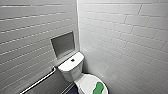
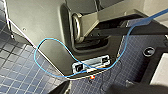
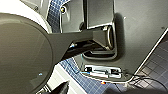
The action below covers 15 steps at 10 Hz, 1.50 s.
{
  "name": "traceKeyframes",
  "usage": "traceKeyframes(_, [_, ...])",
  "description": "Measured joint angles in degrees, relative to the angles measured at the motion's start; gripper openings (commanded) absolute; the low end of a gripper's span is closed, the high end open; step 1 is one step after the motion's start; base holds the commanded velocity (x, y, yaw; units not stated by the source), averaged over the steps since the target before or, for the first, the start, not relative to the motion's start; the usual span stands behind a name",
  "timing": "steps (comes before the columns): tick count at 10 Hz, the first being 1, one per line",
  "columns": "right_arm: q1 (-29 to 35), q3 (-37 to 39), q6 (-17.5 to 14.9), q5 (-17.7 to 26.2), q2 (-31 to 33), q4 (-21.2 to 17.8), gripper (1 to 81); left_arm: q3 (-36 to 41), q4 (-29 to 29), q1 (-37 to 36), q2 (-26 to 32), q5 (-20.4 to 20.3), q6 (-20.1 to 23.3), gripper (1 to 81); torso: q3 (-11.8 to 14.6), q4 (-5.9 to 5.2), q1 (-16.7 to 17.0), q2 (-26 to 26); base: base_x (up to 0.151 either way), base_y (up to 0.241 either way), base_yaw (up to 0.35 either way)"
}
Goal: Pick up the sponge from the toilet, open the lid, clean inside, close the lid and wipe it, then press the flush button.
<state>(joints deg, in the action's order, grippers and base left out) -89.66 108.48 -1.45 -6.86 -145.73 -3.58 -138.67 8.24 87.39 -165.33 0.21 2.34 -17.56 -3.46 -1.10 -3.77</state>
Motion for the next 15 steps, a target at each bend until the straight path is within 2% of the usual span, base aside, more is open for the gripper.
traceKeyframes(2, [3.1,-7.4,1.3,0.1,5.3,0.0,81.1,0.2,0.1,-0.2,-0.4,-0.2,0.0,81.1,-2.8,0.00,-2.2,-3.4,0.000,0.000,0.000])
traceKeyframes(4, [8.8,-12.8,2.7,0.4,9.6,-0.2,81.1,0.1,0.1,-0.2,-0.2,-0.3,0.0,81.1,-5.7,0.00,-4.8,-7.6,0.000,0.000,0.000])
traceKeyframes(7, [14.7,-16.0,6.4,0.8,13.0,-0.5,81.1,0.1,0.1,0.1,-0.1,-0.3,0.0,81.1,-11.1,0.00,-8.6,-13.6,0.000,0.000,0.000])
traceKeyframes(10, [19.8,-16.8,12.3,0.9,15.8,-0.7,81.1,0.0,0.0,2.2,0.1,-1.1,0.0,81.1,-12.2,0.00,-12.0,-19.1,0.000,0.000,0.000])
traceKeyframes(12, [22.6,-17.2,14.8,1.1,15.8,-0.7,81.1,0.0,0.0,4.0,0.0,-1.1,0.0,81.1,-12.2,0.00,-14.7,-23.3,0.000,0.000,0.000])
traceKeyframes(15, [24.2,-15.4,20.2,1.0,16.3,-0.7,81.1,-0.1,0.0,5.0,-0.1,-1.5,0.0,81.1,-13.5,0.00,-18.1,-28.6,0.000,0.000,0.000])
